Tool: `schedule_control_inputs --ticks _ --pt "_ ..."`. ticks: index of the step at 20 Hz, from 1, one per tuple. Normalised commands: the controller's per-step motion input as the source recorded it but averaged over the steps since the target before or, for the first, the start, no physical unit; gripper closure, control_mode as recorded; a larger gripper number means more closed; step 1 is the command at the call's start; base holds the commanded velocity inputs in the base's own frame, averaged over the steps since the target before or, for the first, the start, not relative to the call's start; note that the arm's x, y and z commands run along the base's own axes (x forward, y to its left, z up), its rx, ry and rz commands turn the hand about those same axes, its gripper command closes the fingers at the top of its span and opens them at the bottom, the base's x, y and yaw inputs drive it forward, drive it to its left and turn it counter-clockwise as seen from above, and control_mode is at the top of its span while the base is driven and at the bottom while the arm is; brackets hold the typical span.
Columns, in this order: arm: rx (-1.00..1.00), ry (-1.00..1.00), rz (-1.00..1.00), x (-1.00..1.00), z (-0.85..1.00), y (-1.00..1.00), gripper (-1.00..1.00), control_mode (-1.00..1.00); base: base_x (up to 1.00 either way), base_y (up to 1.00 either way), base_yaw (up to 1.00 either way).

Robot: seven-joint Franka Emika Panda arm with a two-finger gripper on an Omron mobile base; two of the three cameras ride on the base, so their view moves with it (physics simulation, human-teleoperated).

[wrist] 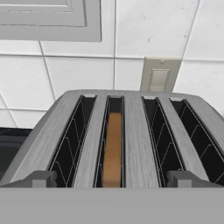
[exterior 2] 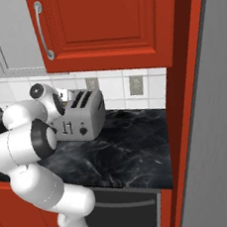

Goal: Start the toaster. Once the lever pops up, take the bread to the plate on the dining counter.

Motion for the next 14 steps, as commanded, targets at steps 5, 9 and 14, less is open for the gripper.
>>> schedule_control_inputs --ticks 5,9,14 --pt "0.00 0.00 0.00 0.00 0.00 0.00 -1.00 -1.00 0.00 0.00 0.00" --pt "0.00 0.00 0.00 0.00 0.00 0.00 -1.00 -1.00 0.00 0.00 0.00" --pt "0.00 0.00 0.00 0.00 0.00 0.00 -1.00 -1.00 0.00 0.00 0.00"
